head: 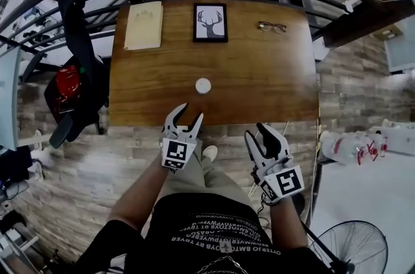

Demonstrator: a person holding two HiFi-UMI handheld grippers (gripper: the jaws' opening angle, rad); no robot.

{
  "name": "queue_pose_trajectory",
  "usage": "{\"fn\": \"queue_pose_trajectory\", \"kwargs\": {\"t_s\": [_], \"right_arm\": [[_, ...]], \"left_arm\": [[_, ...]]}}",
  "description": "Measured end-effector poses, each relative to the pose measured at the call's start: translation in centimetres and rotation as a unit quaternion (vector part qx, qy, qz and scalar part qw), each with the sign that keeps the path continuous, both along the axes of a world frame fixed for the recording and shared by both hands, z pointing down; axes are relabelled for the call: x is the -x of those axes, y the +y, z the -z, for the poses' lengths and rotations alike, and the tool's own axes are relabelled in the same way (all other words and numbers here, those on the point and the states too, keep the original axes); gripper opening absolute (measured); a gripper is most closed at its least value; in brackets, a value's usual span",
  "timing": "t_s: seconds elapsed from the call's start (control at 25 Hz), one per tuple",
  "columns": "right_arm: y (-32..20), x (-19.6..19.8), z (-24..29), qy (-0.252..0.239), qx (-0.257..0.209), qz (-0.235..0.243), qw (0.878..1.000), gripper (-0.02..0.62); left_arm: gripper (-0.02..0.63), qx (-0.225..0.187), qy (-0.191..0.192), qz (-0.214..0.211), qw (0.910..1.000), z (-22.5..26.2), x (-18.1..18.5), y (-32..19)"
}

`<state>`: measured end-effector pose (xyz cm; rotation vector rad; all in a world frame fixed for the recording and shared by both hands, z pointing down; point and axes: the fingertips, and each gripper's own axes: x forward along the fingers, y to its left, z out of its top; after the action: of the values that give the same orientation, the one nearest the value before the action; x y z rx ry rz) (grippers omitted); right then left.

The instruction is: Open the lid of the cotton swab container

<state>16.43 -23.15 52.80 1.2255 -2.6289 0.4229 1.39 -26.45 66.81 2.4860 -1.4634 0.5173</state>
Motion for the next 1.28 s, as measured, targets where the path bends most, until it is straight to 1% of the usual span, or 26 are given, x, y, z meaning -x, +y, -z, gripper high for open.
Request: {"fn": "queue_pose_trajectory", "kwargs": {"t_s": [0.2,0.44,0.64,0.8,0.96,1.28], "right_arm": [[-0.7,0.4,-0.9,0.021,0.006,0.008,1.000,0.141],[-1.7,1.1,-1.8,0.027,0.005,0.009,1.000,0.141],[-2.7,1.9,-2.1,0.034,0.003,0.018,0.999,0.141],[-3.5,2.0,-2.2,0.029,0.004,0.015,0.999,0.141],[-3.3,1.9,-2.4,0.026,0.007,0.015,1.000,0.141],[-2.1,1.2,-3.4,0.014,0.031,0.004,0.999,0.140]], "left_arm": [[0.206,0.014,-0.012,-0.006,0.9998,-3.6,-0.4,-1.8],[0.228,0.025,-0.020,-0.019,0.9993,-6.8,-0.5,-3.9],[0.238,0.038,-0.035,-0.016,0.9986,-8.9,-0.7,-5.4],[0.245,0.051,-0.047,-0.027,0.9972,-10.3,-1.6,-6.2],[0.255,0.061,-0.056,-0.036,0.9959,-11.4,-2.2,-6.8],[0.258,0.086,-0.071,-0.039,0.9930,-13.0,-2.3,-8.1]]}}
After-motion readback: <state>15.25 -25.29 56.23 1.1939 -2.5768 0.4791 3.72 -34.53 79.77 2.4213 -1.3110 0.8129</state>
